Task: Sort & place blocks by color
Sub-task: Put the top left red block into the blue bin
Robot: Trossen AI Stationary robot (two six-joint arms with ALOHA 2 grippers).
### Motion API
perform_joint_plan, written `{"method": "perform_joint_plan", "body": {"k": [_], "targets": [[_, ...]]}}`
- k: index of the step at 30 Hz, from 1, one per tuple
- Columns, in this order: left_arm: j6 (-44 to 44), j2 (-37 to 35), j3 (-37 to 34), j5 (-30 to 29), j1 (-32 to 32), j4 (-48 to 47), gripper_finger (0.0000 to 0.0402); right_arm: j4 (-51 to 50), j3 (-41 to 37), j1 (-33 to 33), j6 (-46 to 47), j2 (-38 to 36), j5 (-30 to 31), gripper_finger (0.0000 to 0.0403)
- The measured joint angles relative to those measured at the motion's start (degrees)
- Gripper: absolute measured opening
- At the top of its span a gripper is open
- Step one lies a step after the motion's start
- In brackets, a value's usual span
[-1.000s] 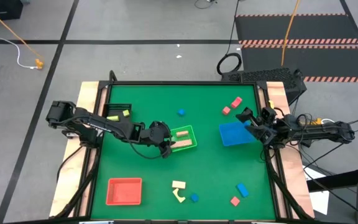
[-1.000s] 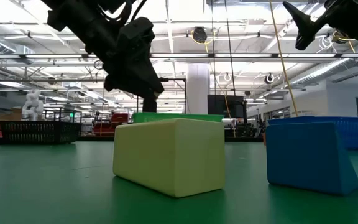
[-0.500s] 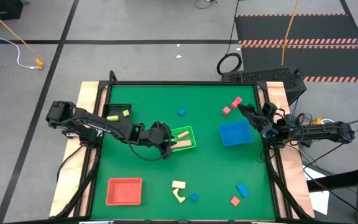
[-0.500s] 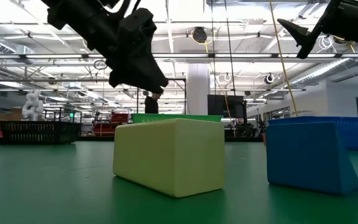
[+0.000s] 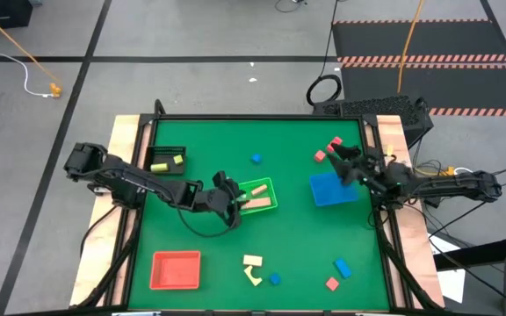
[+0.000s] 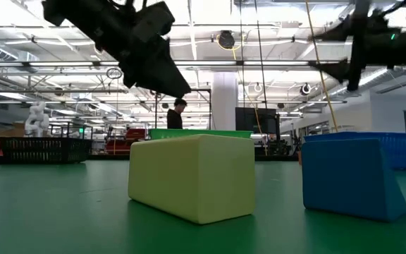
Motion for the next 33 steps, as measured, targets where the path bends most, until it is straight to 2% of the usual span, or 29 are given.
{"method": "perform_joint_plan", "body": {"k": [6, 12, 15, 23, 29, 33], "targets": [[0.1, 0.0, 0.0, -0.2, 4.3, 0.5, 0.0143, -19.6, 8.2, -2.0, -0.6, 5.0, 9.0, 0.0325], [0.1, 0.0, 0.0, -0.2, 7.1, 0.3, 0.0143, -30.7, 14.7, -6.5, 4.2, 13.8, 8.9, 0.0325], [0.1, 0.0, 0.0, -0.2, 7.7, 0.3, 0.0143, -36.0, 17.1, -9.5, 6.8, 19.4, 5.3, 0.0325], [0.1, 0.0, 0.0, -0.1, 7.8, 0.1, 0.0143, -41.8, 20.9, -19.1, 16.3, 32.5, -11.4, 0.0325], [0.0, 0.0, 0.0, 0.0, 7.8, -1.2, 0.0143, -41.7, 21.6, -24.2, 16.1, 38.6, -17.4, 0.0325], [0.0, 0.0, 0.0, 0.1, 7.8, -2.1, 0.0143, -41.7, 21.6, -26.1, 12.1, 41.2, -17.8, 0.0325]]}}
